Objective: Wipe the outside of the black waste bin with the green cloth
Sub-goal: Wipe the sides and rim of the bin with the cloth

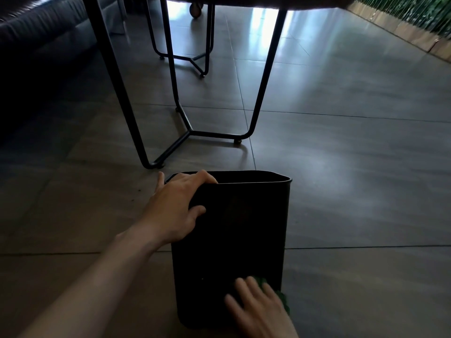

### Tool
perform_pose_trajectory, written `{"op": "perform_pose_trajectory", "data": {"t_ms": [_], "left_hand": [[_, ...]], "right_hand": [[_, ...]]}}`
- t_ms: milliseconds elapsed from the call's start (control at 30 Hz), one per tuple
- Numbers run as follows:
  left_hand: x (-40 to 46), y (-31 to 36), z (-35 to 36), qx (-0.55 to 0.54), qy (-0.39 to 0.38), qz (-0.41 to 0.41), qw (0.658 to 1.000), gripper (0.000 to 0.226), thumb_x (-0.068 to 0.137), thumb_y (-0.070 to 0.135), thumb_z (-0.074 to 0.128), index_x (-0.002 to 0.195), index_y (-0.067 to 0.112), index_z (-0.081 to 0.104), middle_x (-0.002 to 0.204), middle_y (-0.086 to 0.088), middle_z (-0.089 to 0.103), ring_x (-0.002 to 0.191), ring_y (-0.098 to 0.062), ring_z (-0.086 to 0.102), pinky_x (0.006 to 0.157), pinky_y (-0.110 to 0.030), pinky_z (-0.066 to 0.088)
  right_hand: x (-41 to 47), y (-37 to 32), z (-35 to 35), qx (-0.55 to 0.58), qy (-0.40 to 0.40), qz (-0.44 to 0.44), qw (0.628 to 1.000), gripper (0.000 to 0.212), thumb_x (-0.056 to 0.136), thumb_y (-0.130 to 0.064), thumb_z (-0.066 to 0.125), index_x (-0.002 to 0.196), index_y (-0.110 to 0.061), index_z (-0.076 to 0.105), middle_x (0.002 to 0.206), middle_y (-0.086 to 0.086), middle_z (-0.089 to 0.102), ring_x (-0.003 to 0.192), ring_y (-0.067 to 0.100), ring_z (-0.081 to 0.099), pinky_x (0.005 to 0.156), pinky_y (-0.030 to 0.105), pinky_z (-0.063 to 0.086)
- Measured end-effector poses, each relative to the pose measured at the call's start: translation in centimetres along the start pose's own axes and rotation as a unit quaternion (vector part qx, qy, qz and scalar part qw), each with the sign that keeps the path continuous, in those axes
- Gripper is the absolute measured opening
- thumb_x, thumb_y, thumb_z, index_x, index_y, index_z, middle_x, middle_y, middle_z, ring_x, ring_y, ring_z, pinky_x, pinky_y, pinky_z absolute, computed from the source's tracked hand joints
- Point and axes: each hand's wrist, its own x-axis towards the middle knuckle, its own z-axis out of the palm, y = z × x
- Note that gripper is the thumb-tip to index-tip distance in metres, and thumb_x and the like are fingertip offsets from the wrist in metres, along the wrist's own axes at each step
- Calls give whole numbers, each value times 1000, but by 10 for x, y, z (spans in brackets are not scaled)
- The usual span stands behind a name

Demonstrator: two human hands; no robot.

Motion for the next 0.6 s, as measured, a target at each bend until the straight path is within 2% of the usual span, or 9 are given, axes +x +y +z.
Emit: {"op": "perform_pose_trajectory", "data": {"t_ms": [67,100,200,267,300,367,467,533,600], "left_hand": [[-1,-2,-3,1,-3,-5,1000,48,85,17,73,119,41,50,117,17,61,129,-11,48,122,-64,8],[-1,-3,-6,0,-3,-10,1000,47,84,16,73,118,40,51,114,17,61,126,-12,50,122,-64,9],[-5,-11,-19,-19,-25,-21,999,46,83,14,75,109,42,50,109,16,62,112,-8,54,121,-62,12],[-9,-19,-28,-31,-53,-21,998,45,82,11,76,104,41,50,107,14,64,105,-4,56,122,-58,11],[-11,-23,-32,-35,-66,-20,997,45,81,10,77,101,41,51,106,12,65,104,-3,57,123,-55,10],[-14,-31,-40,-46,-87,-20,995,44,79,8,78,98,40,54,106,10,67,108,-2,57,124,-49,12],[-19,-37,-46,-79,-111,-7,991,48,77,3,78,96,42,58,115,15,70,122,-6,54,112,-37,36],[-23,-39,-47,-94,-115,-2,989,49,77,1,78,96,42,58,117,19,70,125,-3,53,105,-31,41],[-25,-42,-47,-85,-98,-11,991,48,77,2,78,97,41,58,111,15,70,116,-5,57,100,-34,46]], "right_hand": [[-6,17,-21,92,2,147,985,31,69,-37,66,98,-30,57,108,0,52,80,21,67,54,29,54],[-6,30,-36,135,20,241,961,27,71,-35,69,95,-31,59,106,-3,53,79,22,65,55,31,53],[-5,83,-83,317,112,431,838,19,75,-18,81,85,-25,66,88,6,63,64,23,64,51,25,47],[-3,116,-114,444,115,484,745,21,83,-13,80,95,-25,69,74,20,70,47,26,62,42,26,45],[1,129,-125,470,95,481,734,27,85,-13,80,104,-27,68,74,21,71,44,25,62,42,28,47],[16,143,-140,470,62,439,763,46,85,-11,81,120,-37,65,90,22,69,48,23,65,45,30,51],[49,146,-148,359,16,334,872,72,82,-13,83,130,-59,56,99,6,67,59,15,67,52,24,53],[67,145,-149,241,-25,252,937,80,80,-14,79,130,-68,49,100,-4,65,72,12,65,62,26,55],[76,144,-150,196,-46,217,955,75,78,-17,77,128,-66,52,104,-7,61,90,17,63,75,33,56]]}}
